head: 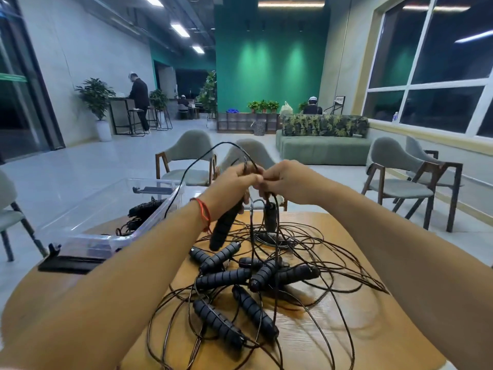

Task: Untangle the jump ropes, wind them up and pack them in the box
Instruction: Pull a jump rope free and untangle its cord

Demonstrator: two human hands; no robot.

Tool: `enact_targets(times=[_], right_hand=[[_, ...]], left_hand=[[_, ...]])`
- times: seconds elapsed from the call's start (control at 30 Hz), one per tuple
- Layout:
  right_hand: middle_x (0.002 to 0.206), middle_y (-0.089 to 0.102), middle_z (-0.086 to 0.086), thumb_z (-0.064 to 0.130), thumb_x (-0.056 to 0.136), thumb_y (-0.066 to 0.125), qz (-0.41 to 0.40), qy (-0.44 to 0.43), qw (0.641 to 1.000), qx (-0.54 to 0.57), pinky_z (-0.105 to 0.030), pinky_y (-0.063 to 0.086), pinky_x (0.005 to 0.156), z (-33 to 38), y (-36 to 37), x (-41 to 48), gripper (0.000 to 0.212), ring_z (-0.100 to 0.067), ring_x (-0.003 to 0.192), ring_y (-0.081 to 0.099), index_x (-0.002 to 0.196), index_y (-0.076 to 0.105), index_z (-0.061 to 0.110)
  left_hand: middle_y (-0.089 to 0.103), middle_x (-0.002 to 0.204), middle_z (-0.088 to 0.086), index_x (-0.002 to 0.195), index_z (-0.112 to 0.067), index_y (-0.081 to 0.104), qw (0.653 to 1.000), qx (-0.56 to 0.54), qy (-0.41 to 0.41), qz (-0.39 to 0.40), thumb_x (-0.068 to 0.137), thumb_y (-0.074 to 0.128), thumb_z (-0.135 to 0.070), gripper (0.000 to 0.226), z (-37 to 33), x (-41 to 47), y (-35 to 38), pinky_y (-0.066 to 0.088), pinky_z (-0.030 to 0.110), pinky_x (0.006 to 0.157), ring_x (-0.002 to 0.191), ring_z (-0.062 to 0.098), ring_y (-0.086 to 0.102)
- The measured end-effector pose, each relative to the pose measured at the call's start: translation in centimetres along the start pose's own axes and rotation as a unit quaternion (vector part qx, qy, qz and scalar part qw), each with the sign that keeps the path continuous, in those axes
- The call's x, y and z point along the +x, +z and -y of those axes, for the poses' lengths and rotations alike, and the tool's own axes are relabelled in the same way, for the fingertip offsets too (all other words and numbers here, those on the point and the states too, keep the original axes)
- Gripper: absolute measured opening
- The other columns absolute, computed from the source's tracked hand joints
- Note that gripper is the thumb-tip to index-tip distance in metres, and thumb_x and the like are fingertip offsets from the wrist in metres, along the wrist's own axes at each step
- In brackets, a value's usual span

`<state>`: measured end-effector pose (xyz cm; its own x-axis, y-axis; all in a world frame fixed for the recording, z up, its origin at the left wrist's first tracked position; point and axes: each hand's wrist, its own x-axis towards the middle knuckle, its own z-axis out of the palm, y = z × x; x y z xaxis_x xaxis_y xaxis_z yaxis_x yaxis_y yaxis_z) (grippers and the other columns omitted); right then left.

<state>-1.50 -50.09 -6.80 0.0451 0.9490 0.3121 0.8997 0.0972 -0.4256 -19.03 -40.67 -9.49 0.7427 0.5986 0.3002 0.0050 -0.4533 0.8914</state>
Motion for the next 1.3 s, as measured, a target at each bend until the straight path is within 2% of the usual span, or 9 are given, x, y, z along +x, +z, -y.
enact_targets(times=[0.17,0.4,0.57,0.8,0.97,1.03,1.1,1.2,1.3], right_hand=[[0.053,0.056,0.01,0.052,0.102,0.066,-0.03,0.035,0.998,0.031,-0.017,0.035,0.049,-0.6,-0.5,-0.3,0.043,-0.004,0.049,0.044,0.072,0.077,0.022],[0.061,0.068,0.006,0.048,0.103,0.067,-0.045,0.051,0.996,0.05,-0.012,0.036,0.05,-0.9,0.1,-0.4,0.04,-0.002,0.05,0.051,0.076,0.082,0.022],[0.078,0.078,-0.008,0.042,0.107,0.061,-0.069,0.065,0.983,0.159,-0.033,0.056,0.072,-1.1,0.2,-0.1,0.042,-0.013,0.071,0.073,0.084,0.078,0.011],[0.074,0.073,-0.011,0.041,0.107,0.062,-0.153,0.071,0.949,0.265,-0.033,0.057,0.058,1.4,-1.8,1.8,0.042,-0.024,0.066,0.072,0.085,0.074,0.007],[0.079,0.07,-0.005,0.045,0.103,0.068,-0.14,0.107,0.922,0.345,-0.028,0.055,0.057,1.8,-0.8,2.7,0.041,-0.019,0.068,0.066,0.094,0.078,0.006],[0.081,0.067,-0.006,0.054,0.103,0.063,-0.112,0.158,0.906,0.377,-0.027,0.055,0.059,1.8,0.3,2.4,0.048,-0.019,0.067,0.061,0.094,0.073,0.008],[0.089,0.069,-0.011,0.073,0.099,0.053,-0.02,0.22,0.894,0.391,-0.033,0.06,0.07,1.4,1.3,1.8,0.065,-0.024,0.072,0.066,0.092,0.069,0.01],[0.109,0.075,-0.016,0.089,0.091,0.044,0.141,0.218,0.867,0.425,-0.048,0.059,0.097,1.6,2.8,0.5,0.089,-0.034,0.097,0.074,0.117,0.067,0.007],[0.096,0.079,-0.007,0.07,0.103,0.048,0.155,0.181,0.838,0.49,-0.052,0.059,0.09,3.1,4.6,-0.2,0.059,-0.025,0.087,0.078,0.127,0.059,0.018]], left_hand=[[0.064,0.073,-0.007,0.124,-0.019,0.059,0.999,-0.012,-0.03,0.027,0.1,0.07,-0.024,0.027,2.3,-1.0,1.8,0.052,0.031,0.052,0.056,0.01,0.055],[0.064,0.073,-0.006,0.114,-0.015,0.067,0.998,0.056,-0.009,-0.014,0.099,0.072,-0.034,0.024,2.6,-1.2,4.1,0.054,0.026,0.052,0.052,0.003,0.058],[0.075,0.101,0.01,0.113,-0.022,0.068,0.997,0.063,-0.04,-0.004,0.104,0.062,-0.042,0.022,2.5,-1.2,3.8,0.06,0.036,0.058,0.069,0.015,0.068],[0.071,0.107,0.011,0.12,-0.019,0.067,0.999,-0.043,-0.015,0.001,0.099,0.069,-0.047,0.035,0.7,-1.2,2.2,0.054,0.033,0.052,0.066,0.014,0.062],[0.066,0.081,0.001,0.105,-0.013,0.065,0.995,-0.093,-0.032,0.0,0.102,0.062,-0.042,0.029,-0.7,-1.1,1.4,0.049,0.027,0.05,0.06,0.013,0.059],[0.058,0.071,0.002,0.097,-0.011,0.061,0.977,-0.198,-0.082,-0.011,0.101,0.053,-0.034,0.026,-1.4,-0.9,1.0,0.046,0.023,0.047,0.053,0.012,0.054],[0.055,0.072,0.007,0.091,-0.011,0.059,0.958,-0.262,-0.114,-0.014,0.098,0.049,-0.031,0.023,-1.6,-0.6,0.3,0.046,0.023,0.049,0.055,0.016,0.052],[0.064,0.082,0.009,0.094,-0.012,0.063,0.942,-0.304,-0.137,-0.032,0.087,0.058,-0.029,0.019,-1.2,-0.5,0.2,0.057,0.034,0.073,0.071,0.022,0.06],[0.064,0.081,0.007,0.095,-0.014,0.066,0.931,-0.318,-0.141,-0.112,0.091,0.061,-0.025,0.013,-0.3,0.0,0.4,0.06,0.037,0.074,0.075,0.022,0.065]])
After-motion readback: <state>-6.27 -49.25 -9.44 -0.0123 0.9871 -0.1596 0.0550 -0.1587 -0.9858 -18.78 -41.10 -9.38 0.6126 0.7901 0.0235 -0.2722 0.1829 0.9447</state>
